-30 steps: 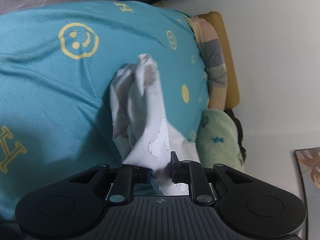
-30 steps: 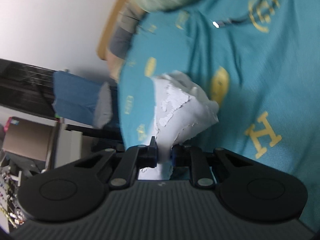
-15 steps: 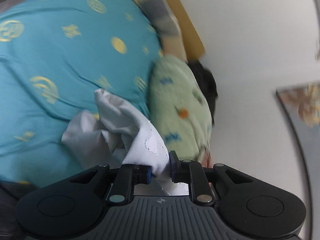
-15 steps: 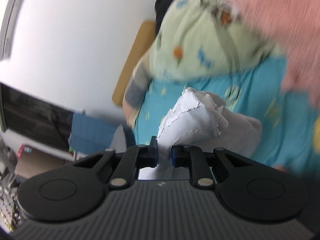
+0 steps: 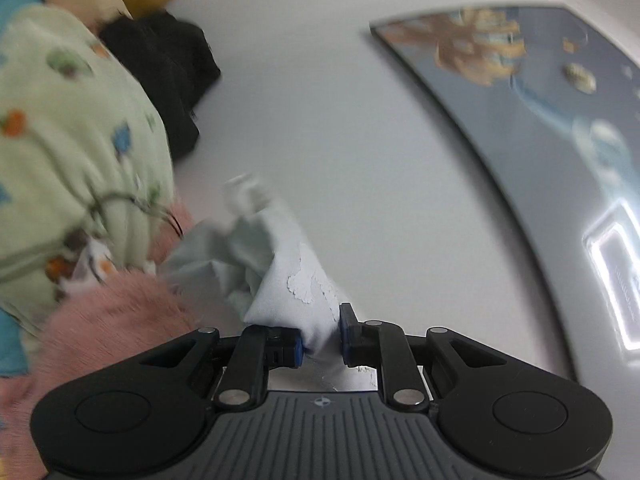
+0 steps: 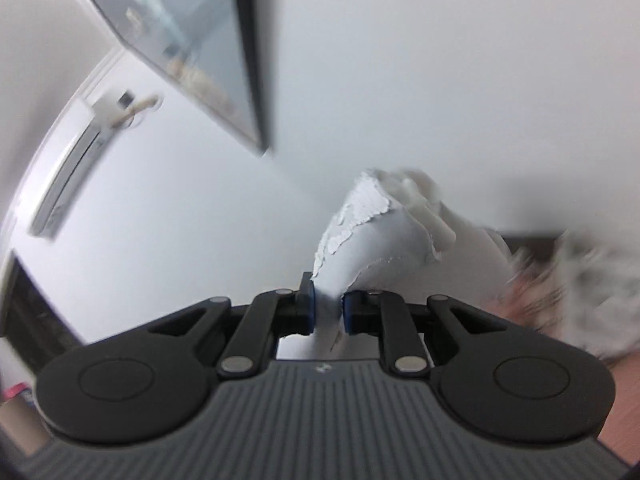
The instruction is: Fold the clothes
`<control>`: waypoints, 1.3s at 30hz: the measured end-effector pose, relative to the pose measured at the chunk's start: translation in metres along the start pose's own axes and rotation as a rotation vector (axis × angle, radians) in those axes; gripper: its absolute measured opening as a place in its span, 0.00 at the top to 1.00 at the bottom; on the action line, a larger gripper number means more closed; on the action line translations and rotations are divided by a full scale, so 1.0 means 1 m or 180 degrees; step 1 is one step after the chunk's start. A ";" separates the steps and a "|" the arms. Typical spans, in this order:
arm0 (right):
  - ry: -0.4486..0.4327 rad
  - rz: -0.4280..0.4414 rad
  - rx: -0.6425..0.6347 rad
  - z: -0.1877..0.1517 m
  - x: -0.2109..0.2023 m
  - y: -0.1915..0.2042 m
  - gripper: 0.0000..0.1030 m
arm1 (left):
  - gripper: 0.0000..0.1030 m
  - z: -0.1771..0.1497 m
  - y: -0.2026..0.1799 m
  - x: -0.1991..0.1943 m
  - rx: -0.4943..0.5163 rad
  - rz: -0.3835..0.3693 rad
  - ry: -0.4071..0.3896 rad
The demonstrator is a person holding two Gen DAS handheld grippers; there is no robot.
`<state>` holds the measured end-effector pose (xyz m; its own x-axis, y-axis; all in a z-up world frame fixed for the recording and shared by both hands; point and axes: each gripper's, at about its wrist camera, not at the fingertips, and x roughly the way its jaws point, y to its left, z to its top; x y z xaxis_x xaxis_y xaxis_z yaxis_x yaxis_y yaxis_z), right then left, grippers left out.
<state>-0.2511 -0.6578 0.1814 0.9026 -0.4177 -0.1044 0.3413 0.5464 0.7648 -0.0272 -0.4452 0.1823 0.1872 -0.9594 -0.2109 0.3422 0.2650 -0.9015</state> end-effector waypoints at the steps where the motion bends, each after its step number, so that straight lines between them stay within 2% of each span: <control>1: 0.0026 -0.0141 -0.0034 -0.004 -0.002 -0.015 0.84 | 0.82 -0.012 0.008 0.016 0.0106 0.0057 0.0071; 4: 0.0174 -0.0547 -0.0089 -0.021 -0.011 -0.061 0.84 | 0.82 -0.054 0.049 0.034 0.0317 0.0339 0.0378; 7: 0.0299 -0.0673 -0.0007 -0.040 -0.021 -0.084 0.84 | 0.83 -0.092 0.091 0.039 0.0336 0.0637 0.0723; 10: 0.0423 -0.0799 0.0074 -0.059 -0.032 -0.108 0.84 | 0.79 -0.107 0.107 0.028 0.0585 0.0666 0.0729; 13: 0.0548 -0.0925 0.0156 -0.079 -0.043 -0.131 0.82 | 0.77 -0.112 0.100 0.018 0.0830 0.0716 0.0708; 15: 0.0632 -0.1009 0.0181 -0.089 -0.049 -0.143 0.81 | 0.68 -0.115 0.088 0.006 0.1018 0.0799 0.0674; 18: 0.0733 -0.1150 -0.0044 -0.087 -0.059 -0.124 0.81 | 0.47 -0.118 0.066 -0.015 0.1225 0.0886 0.0635; 19: 0.0750 -0.1192 -0.0119 -0.087 -0.065 -0.117 0.80 | 0.46 -0.118 0.058 -0.023 0.1285 0.0904 0.0598; 21: 0.0765 -0.1194 -0.0262 -0.087 -0.081 -0.099 0.81 | 0.37 -0.117 0.042 -0.035 0.1424 0.0942 0.0542; 24: 0.0749 -0.1076 -0.0521 -0.087 -0.108 -0.067 0.80 | 0.26 -0.121 0.010 -0.062 0.1673 0.0972 0.0450; 25: 0.0723 -0.1061 -0.0623 -0.088 -0.116 -0.056 0.79 | 0.25 -0.123 0.000 -0.071 0.1768 0.0952 0.0424; 27: 0.0642 -0.0996 -0.0798 -0.088 -0.135 -0.036 0.56 | 0.18 -0.131 -0.021 -0.093 0.1973 0.0912 0.0363; 28: 0.0597 -0.0954 -0.0878 -0.089 -0.145 -0.027 0.31 | 0.15 -0.136 -0.031 -0.105 0.2070 0.0906 0.0318; 29: 0.0555 -0.0908 -0.0959 -0.091 -0.155 -0.019 0.16 | 0.09 -0.140 -0.039 -0.116 0.2164 0.0900 0.0274; 31: 0.0478 -0.0825 -0.1117 -0.094 -0.175 -0.003 0.18 | 0.00 -0.150 -0.055 -0.138 0.2351 0.0879 0.0202; 35: 0.0386 -0.0770 -0.1342 -0.106 -0.206 0.014 0.18 | 0.00 -0.170 -0.077 -0.183 0.2640 0.0961 -0.0022; 39: 0.0293 -0.0721 -0.1507 -0.120 -0.233 0.024 0.18 | 0.00 -0.193 -0.084 -0.227 0.2836 0.1011 -0.0280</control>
